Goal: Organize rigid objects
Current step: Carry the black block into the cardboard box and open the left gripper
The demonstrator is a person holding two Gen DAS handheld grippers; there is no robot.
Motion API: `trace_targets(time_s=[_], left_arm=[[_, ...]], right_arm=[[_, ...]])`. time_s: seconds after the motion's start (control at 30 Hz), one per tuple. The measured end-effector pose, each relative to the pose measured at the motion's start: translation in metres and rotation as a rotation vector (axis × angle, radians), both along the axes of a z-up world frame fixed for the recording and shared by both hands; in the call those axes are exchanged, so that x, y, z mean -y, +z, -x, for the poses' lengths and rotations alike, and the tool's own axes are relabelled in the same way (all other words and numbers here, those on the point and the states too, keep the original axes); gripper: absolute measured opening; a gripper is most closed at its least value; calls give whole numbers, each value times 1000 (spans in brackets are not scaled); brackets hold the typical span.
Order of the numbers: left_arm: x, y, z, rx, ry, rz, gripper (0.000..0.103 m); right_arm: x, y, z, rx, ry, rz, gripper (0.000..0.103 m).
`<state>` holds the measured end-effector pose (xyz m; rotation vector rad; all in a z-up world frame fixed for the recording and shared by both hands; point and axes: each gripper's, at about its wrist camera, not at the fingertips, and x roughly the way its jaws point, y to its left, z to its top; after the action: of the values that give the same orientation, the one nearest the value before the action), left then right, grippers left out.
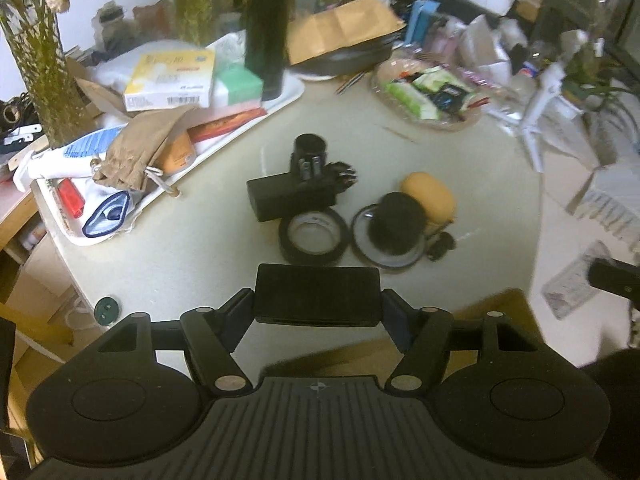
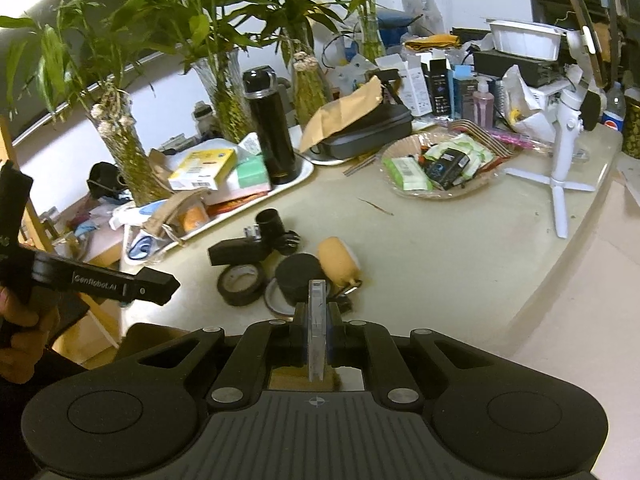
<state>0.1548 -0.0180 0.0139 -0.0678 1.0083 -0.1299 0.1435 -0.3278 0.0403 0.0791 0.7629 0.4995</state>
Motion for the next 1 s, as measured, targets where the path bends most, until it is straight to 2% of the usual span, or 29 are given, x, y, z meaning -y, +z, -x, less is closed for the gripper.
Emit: trace_targets(time_s=[0.33,0.6,0.8,1.0], left_arm=[[3,-6,29,-56,-22,77,67],[1,-26,32,-151,44,105,68],[3,-29,34,-140,50,134,68],[8,-20,39,-99,21,101,69]], right_arm=[[-11,10,14,2,42,-25,10],[-14,9,22,-14,72,-43,11],[-15,0,25,-47,83,-58,11],[-13,-10,22,-78,80,-67,11]])
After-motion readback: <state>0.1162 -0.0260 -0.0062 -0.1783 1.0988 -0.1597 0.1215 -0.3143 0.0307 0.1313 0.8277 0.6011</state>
